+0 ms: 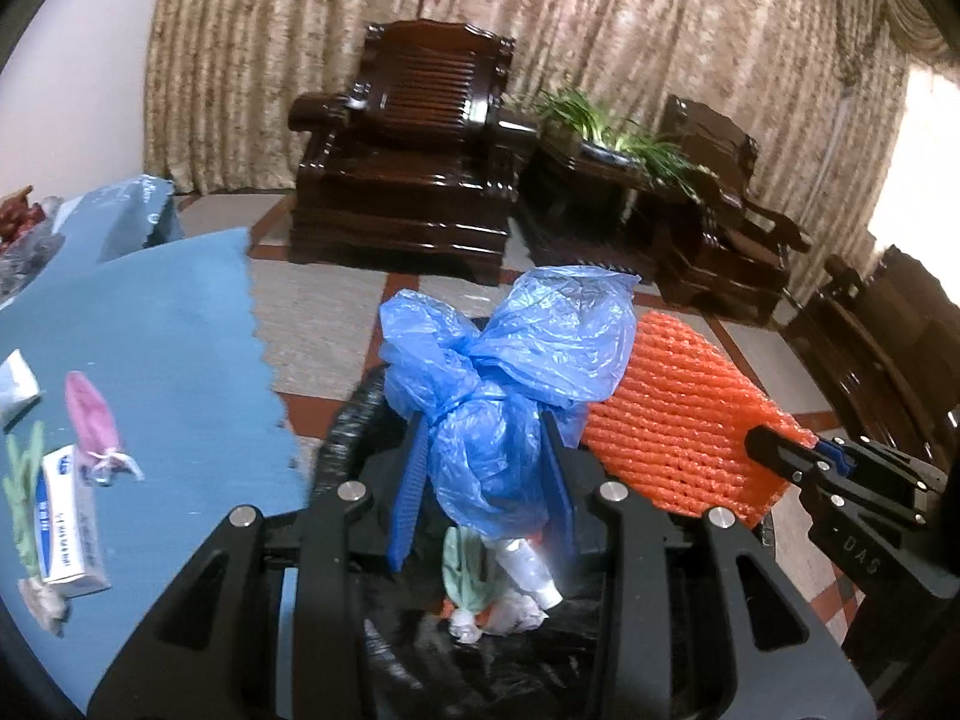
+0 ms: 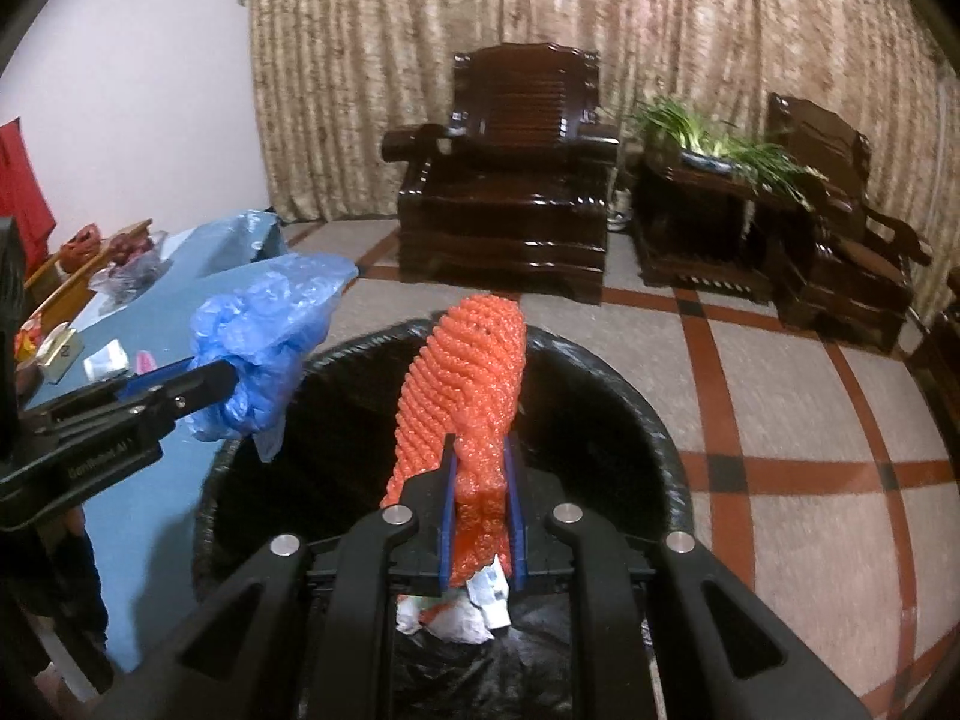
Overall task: Collect trash
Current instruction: 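Carry the blue bag and foam net over the bin and open both tools, then move both open tools back over the table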
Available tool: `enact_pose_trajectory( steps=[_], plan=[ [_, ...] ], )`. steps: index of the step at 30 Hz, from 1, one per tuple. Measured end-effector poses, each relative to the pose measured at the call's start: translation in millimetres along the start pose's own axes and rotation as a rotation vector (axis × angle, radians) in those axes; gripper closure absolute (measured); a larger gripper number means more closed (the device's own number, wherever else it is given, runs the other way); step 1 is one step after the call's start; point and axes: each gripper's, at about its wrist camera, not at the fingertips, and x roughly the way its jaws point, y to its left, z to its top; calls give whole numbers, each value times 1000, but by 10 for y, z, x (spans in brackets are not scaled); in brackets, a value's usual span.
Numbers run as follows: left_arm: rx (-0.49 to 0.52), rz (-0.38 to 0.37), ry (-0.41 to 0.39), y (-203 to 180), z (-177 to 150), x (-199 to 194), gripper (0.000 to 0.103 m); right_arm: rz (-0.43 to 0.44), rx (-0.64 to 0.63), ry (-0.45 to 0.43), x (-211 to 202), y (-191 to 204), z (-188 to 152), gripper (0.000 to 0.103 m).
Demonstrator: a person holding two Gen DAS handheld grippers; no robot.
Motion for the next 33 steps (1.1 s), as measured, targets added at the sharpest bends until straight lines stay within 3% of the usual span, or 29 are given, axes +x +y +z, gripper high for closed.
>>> enact_pose_trajectory(
  steps=[3, 7, 9, 11, 12, 14, 17, 33],
  plan=[
    [6, -35, 24, -76, -14, 125, 64, -18, 4, 13, 47, -76, -32, 88],
    [8, -51, 27, -79, -26, 159, 46, -38, 7, 29, 88, -141, -93, 82],
    [6, -44, 22, -69, -16, 144, 39, -48, 10, 33, 97, -162, -117, 72],
    [3, -39, 18, -35, -9, 107, 32, -55, 19, 33, 93, -174, -129, 53],
    [0, -30, 14, -19, 19, 87, 31, -55, 21, 32, 95, -173, -130, 49],
    [-8, -17, 4, 48, 28, 19, 26, -57, 26, 29, 82, -144, -126, 23],
    [-21, 25, -17, 187, 32, -136, 16, -40, 26, 7, 40, -50, -99, 9],
    [-189, 329, -99, 1505, -222, -1215, 11, 193, -136, -52, 16, 1239, 122, 6]
  ],
)
